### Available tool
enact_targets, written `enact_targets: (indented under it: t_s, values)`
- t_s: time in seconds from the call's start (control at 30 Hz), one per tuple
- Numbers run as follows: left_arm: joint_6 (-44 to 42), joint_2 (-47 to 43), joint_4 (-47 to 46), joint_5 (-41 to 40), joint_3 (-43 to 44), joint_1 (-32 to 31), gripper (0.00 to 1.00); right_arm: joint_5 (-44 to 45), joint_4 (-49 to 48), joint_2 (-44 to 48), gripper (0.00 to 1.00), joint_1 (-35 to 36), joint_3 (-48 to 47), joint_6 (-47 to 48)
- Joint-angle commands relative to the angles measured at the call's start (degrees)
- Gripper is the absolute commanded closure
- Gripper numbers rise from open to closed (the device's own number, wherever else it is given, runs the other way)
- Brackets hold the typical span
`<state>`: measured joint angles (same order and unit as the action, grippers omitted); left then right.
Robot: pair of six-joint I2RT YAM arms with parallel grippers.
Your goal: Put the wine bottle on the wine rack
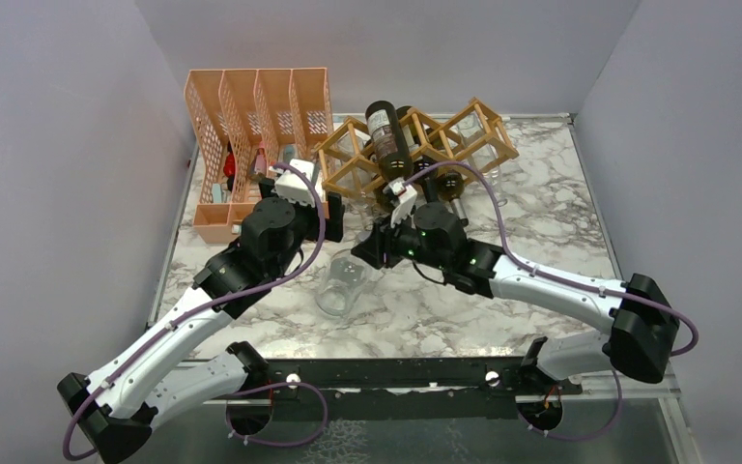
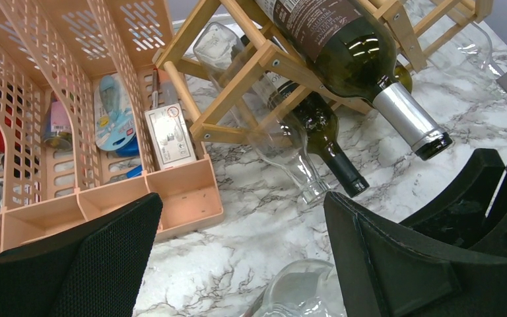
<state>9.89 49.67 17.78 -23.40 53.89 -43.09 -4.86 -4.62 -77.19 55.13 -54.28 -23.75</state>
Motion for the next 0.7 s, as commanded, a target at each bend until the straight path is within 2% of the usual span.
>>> enact_targets:
  t_s: [0.0,0.13,0.3,0.5,0.67]
  values:
    - [0.6,-0.8,0.3,-1.3,0.8,0.1,0.01,4.4,-15.9,5.6,0.99,0.4,6.0,-4.0]
    - [1.4,0.2,-0.2,0.1,0.3,0.0,0.01,7.1,-21.5,12.3,0.99,1.0,18.4,-5.4]
    - [3.0,1.7,-0.2,1.6,0.1,0.1,0.01,7.9,-17.2,19.6,0.99,1.2,28.2,-8.3]
    - [7.9,1.5,1.8,5.5,-1.8,0.1,0.01,6.4,-10.2,28.5,0.99,1.2,35.8,-14.6]
    - [15.5,0.9,5.9,9.5,-5.0,0.1,0.01,5.2,-7.6,31.4,0.99,1.2,38.7,-17.7]
